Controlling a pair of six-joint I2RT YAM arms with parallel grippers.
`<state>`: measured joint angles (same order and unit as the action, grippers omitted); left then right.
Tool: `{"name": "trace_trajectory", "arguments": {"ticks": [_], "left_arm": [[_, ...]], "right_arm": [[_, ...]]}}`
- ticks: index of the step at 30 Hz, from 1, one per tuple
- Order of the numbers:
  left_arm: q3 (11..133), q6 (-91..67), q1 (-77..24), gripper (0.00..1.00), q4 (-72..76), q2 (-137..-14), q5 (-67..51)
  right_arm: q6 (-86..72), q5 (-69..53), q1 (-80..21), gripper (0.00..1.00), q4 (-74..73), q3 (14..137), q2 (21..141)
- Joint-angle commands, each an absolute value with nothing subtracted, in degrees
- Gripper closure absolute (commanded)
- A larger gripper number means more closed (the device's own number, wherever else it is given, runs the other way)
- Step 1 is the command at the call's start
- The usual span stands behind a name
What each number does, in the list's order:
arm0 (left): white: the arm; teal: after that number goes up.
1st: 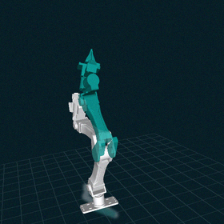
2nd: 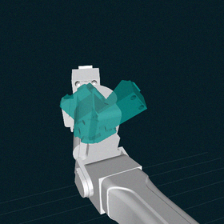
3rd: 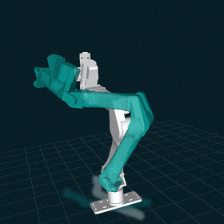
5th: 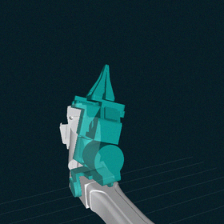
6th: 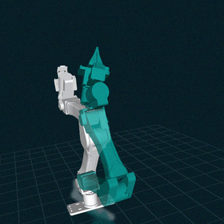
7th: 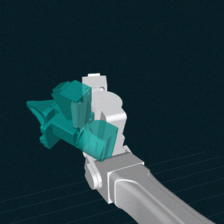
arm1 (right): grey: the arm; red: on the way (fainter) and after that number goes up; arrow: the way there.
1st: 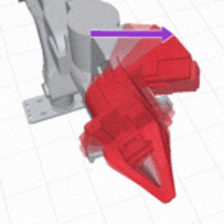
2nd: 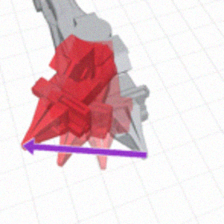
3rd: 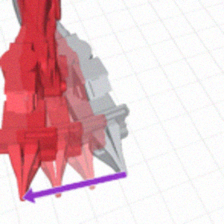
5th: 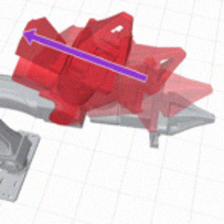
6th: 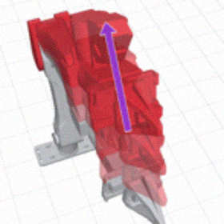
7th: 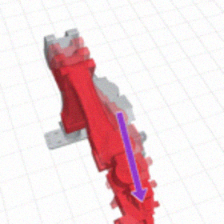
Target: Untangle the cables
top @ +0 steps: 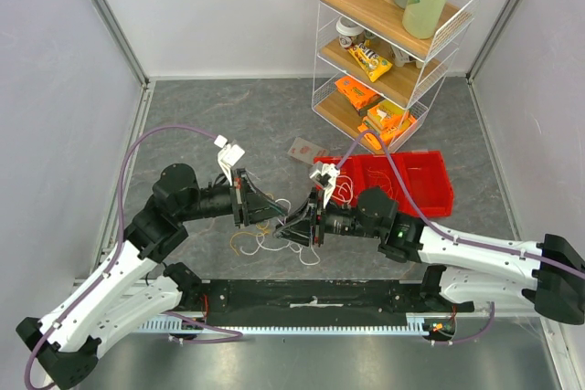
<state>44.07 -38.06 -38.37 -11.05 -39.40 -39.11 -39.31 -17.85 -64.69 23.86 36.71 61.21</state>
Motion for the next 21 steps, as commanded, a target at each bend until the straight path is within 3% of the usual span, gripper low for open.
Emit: {"name": "trace_trajectory", "arguments": {"ticks": [1, 5, 9, 13, 16, 21], "left_arm": [[46.8, -37.4, -38.5, 0.98, -11.7, -38.6, -37.3], [47.5, -38.5, -38.6, 0.98, -11.9, -38.2, -35.1], [48.2, -38.4, -38.6, 0.98, -13.1, -38.4, -31.8], [49.4, -37.4, -38.6, 0.98, -16.3, -39.4, -30.3], [49.7, -37.4, -38.5, 0.98, -17.1, -39.7, -29.4], [50.0, -38.2, -38.6, 0.98, -16.7, -40.7, -29.4]], "right_arm": [[-38.8, -16.0, -64.8, 0.72, 25.5, 36.5, 59.8], [-39.3, -15.1, -64.8, 0.71, 27.1, 35.5, 60.1], [-38.1, -15.5, -64.8, 0.59, 24.9, 36.7, 61.2], [-37.1, -12.1, -64.9, 0.55, 21.8, 36.6, 59.2], [-36.7, -10.2, -64.9, 0.45, 21.1, 36.0, 57.7], [-35.9, -11.2, -64.9, 0.46, 19.7, 38.0, 59.5]]}}
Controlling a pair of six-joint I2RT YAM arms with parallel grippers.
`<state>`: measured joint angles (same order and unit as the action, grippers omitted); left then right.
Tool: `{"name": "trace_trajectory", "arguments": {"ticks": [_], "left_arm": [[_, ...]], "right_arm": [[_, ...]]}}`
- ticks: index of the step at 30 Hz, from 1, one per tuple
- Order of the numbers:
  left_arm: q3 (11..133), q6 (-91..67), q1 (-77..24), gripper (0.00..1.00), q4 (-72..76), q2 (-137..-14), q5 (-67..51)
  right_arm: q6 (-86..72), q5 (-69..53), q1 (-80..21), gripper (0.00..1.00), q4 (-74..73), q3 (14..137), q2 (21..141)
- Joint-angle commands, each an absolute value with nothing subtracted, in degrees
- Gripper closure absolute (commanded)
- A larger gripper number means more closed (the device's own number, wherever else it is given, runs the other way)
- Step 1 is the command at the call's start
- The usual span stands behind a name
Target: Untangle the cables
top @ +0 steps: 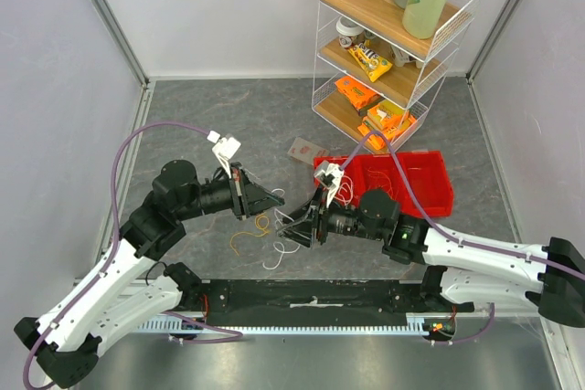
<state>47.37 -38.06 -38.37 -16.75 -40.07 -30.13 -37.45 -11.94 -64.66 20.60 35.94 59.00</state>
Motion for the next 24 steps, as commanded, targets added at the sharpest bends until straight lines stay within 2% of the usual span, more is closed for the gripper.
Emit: {"name": "trace_trajectory", "arguments": {"ticks": [1, 6, 9, 13, 15, 17, 19, 20, 21, 23, 24], "left_arm": [[50.1, -38.4, -38.6, 0.98, -16.7, -40.9, -29.6], [50.4, -38.6, -38.5, 0.98, -16.6, -40.9, -30.1], [50.5, -38.6, -38.6, 0.98, -16.4, -40.9, -30.7], [50.1, -38.9, -38.6, 0.98, -15.4, -41.0, -32.7], [49.8, -38.9, -38.6, 0.98, -15.0, -41.0, -33.3], [49.7, -38.7, -38.5, 0.98, -14.9, -41.1, -33.5], [50.0, -38.0, -38.5, 0.98, -15.9, -41.5, -32.6], [50.5, -37.6, -38.5, 0.95, -17.2, -41.5, -30.7], [51.1, -37.0, -38.6, 0.84, -18.9, -41.4, -29.0], [50.8, -36.0, -38.5, 0.49, -20.7, -40.0, -25.2], [50.3, -35.9, -38.5, 0.35, -21.0, -38.8, -23.0]], "right_arm": [[-35.9, -11.3, -64.9, 0.46, 20.1, 38.1, 59.9], [-35.5, -10.5, -64.9, 0.47, 20.9, 38.1, 60.6], [-35.2, -10.3, -64.9, 0.57, 20.2, 38.7, 61.3], [-34.4, -9.5, -64.8, 0.62, 18.7, 39.6, 62.0], [-34.8, -9.1, -64.8, 0.72, 19.4, 39.2, 61.5], [-34.9, -8.5, -64.9, 0.96, 19.3, 39.4, 61.0], [-34.7, -5.1, -64.8, 1.0, 16.2, 39.6, 59.5], [-34.4, -3.0, -64.9, 1.0, 14.8, 39.6, 58.4], [-34.0, -0.4, -64.8, 1.0, 12.7, 39.5, 57.3], [-33.6, 8.0, -64.7, 1.0, 8.7, 39.1, 54.6], [-33.3, 11.9, -64.4, 1.0, 7.2, 39.0, 53.2]]}}
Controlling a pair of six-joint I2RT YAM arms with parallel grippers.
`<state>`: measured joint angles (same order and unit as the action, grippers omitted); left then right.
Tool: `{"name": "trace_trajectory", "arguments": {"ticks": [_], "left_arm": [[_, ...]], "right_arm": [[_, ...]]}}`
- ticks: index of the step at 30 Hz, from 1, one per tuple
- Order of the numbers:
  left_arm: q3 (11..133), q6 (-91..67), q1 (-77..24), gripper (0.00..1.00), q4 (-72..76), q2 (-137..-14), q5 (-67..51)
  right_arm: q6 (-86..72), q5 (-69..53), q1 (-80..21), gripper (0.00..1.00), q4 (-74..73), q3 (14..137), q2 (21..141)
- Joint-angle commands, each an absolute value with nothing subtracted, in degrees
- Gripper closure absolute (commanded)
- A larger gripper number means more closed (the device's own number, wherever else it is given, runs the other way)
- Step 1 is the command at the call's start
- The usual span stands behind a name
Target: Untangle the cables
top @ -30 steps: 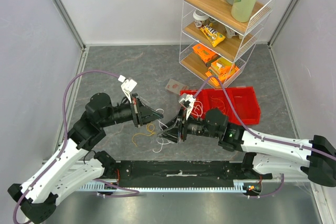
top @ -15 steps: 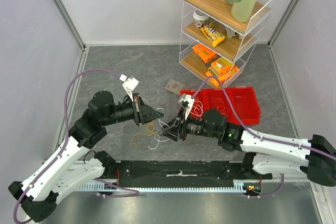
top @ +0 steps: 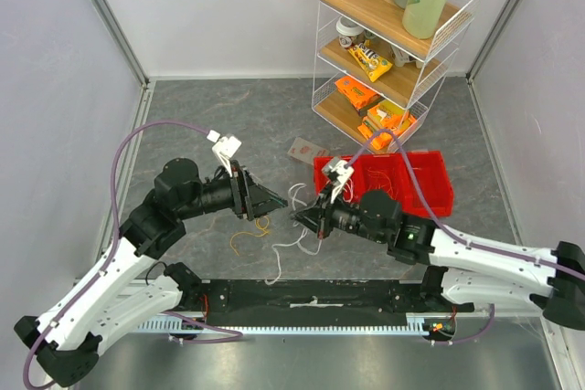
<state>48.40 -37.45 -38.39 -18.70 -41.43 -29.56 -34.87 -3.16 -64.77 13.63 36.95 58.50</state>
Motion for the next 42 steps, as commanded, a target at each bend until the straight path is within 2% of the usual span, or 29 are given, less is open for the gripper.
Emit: {"name": "trace_trajectory", "arguments": {"ticks": [1, 4, 7, 9, 13, 19, 30, 42], "left_arm": [[49.6, -36.0, -38.5, 0.27, -21.3, -37.3, -20.8], [47.6, -35.9, -38.4, 0.11, -22.2, -32.6, -16.2], [46.1, -35.9, -38.5, 0.09, -24.7, -31.0, -13.1], [45.1, -36.2, -38.5, 0.09, -26.3, -30.9, -12.6], [41.9, -37.9, -38.5, 0.16, -26.9, -30.7, -12.9], [39.2, -38.9, -38.4, 0.17, -25.4, -30.3, -14.1], [39.5, -38.2, -38.5, 0.18, -22.8, -33.8, -15.7], [39.8, -38.9, -38.5, 0.18, -24.5, -31.7, -15.5]], "right_arm": [[-33.1, 14.7, -63.8, 1.0, 4.6, 39.4, 52.0], [-31.6, 16.8, -58.8, 1.0, 0.1, 42.4, 50.8], [-28.8, 16.3, -53.5, 1.0, -4.7, 46.7, 53.1], [-25.6, 17.1, -51.9, 1.0, -6.7, 49.6, 55.9], [-17.2, 23.3, -51.0, 1.0, -5.7, 50.4, 61.1], [-9.7, 35.9, -51.0, 1.0, -8.9, 52.6, 65.5], [-7.8, 37.9, -50.2, 1.0, -9.5, 52.3, 58.0], [-10.5, 33.3, -50.1, 1.0, -3.9, 51.3, 72.1]]}}
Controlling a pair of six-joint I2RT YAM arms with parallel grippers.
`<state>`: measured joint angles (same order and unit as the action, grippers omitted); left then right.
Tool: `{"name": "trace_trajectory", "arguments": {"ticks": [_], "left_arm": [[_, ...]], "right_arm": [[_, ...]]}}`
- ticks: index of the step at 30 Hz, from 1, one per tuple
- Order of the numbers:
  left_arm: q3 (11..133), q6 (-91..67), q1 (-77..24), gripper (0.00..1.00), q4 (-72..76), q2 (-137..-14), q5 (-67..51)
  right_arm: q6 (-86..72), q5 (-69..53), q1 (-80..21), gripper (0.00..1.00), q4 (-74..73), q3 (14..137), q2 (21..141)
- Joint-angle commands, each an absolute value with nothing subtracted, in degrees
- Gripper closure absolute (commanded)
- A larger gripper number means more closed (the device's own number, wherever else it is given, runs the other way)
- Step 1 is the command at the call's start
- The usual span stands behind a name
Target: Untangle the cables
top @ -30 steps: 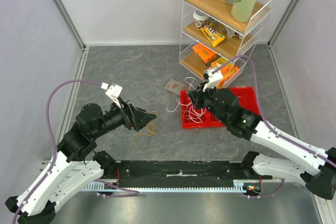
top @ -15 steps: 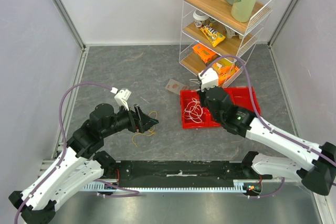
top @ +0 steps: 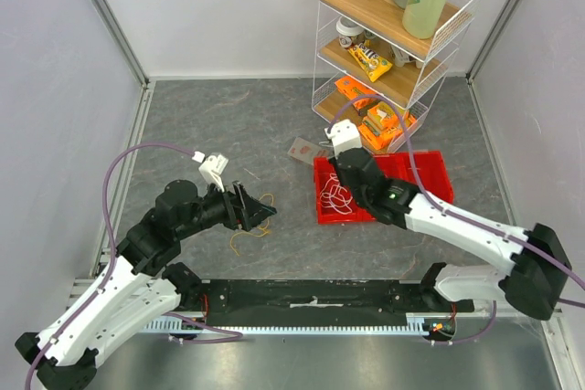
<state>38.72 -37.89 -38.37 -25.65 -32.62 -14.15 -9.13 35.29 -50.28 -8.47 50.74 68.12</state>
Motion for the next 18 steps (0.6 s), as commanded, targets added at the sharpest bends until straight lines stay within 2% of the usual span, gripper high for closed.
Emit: {"name": "trace_trajectory", "arguments": {"ticks": [1, 7, 14, 18], "left_arm": [[39.9, -38.7, -38.5, 0.18, -25.0, -31.5, -15.2], [40.2, -38.7, -38.5, 0.18, -25.8, -30.8, -14.1], [38.8, -38.8, -38.5, 0.18, -25.1, -31.6, -14.8], [37.5, -40.5, -38.5, 0.21, -25.8, -32.9, -11.6]], "right_arm": [[-11.5, 32.3, -50.1, 1.0, -3.2, 51.2, 72.9], [-22.8, 25.3, -49.4, 1.0, 2.6, 48.5, 74.8], [-40.1, 21.7, -43.1, 1.0, 4.0, 43.8, 77.3], [-42.7, 20.0, -40.0, 0.99, 3.7, 40.9, 77.6]]}}
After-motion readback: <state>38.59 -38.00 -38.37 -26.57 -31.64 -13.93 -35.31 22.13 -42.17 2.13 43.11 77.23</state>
